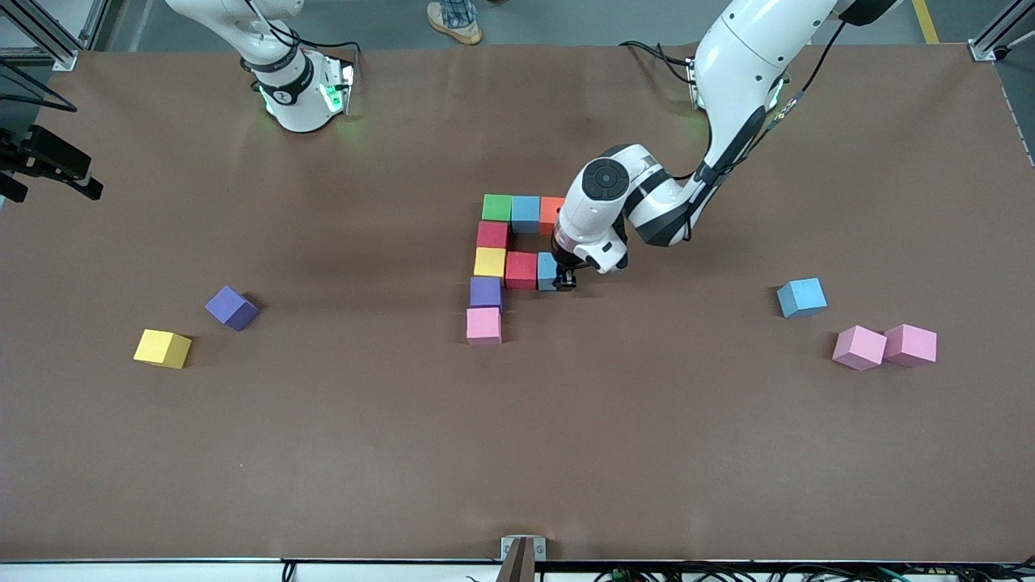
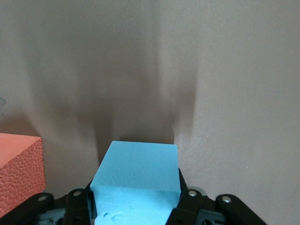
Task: Arrange 11 blocks into digit 3
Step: 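Lower the light blue cube beside the red cube and open the left gripper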
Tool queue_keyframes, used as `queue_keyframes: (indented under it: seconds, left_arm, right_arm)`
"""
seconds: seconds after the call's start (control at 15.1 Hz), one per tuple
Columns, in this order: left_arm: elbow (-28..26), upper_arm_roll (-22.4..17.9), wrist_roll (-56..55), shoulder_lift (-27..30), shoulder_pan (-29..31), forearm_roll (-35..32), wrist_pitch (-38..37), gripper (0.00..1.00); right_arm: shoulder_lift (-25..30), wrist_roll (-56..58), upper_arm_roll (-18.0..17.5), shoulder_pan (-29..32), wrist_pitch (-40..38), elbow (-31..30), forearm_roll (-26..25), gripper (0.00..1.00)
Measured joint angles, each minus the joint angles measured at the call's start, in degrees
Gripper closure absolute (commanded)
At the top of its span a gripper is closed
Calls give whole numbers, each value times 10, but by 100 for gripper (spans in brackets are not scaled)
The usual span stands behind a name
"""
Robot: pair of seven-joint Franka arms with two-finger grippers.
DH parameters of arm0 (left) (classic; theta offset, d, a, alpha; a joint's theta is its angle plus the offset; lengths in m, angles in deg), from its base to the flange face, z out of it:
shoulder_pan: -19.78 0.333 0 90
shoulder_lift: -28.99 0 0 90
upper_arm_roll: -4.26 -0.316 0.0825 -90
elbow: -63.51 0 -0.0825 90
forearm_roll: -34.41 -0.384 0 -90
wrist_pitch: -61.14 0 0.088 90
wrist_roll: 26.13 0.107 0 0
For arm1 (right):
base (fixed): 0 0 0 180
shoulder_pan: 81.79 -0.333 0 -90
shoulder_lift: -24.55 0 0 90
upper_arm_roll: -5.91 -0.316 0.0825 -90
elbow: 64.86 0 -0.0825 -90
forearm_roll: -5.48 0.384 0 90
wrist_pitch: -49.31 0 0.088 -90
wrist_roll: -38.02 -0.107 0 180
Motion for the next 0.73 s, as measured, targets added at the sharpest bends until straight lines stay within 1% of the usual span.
queue_keyframes:
  seconds: [0.13,0.2,0.27,0.4,0.47,0.53,0.6,0.66,0.73]
  left_arm:
    - [0,0,0,-3,0,0,2,87]
    - [0,0,0,-4,0,0,3,85]
    - [0,0,0,-4,0,0,3,82]
    - [0,0,0,-4,0,0,3,70]
    - [0,0,0,-4,0,0,3,62]
    - [0,0,0,-4,0,0,3,51]
    - [0,0,0,-4,0,0,3,31]
    - [0,1,0,-4,0,0,3,0]
    - [0,1,0,-4,0,0,3,0]
  right_arm:
    - [0,0,0,0,0,0,-1,0]
    - [0,0,0,0,0,0,-2,0]
    - [0,0,0,0,0,0,-3,0]
    - [0,0,0,0,0,0,-4,0]
    - [0,0,1,0,1,0,-4,0]
    - [0,0,1,0,1,0,-4,0]
    - [0,0,1,0,1,0,-4,0]
    - [0,0,1,0,1,0,-5,0]
    - [0,0,1,0,1,0,-5,0]
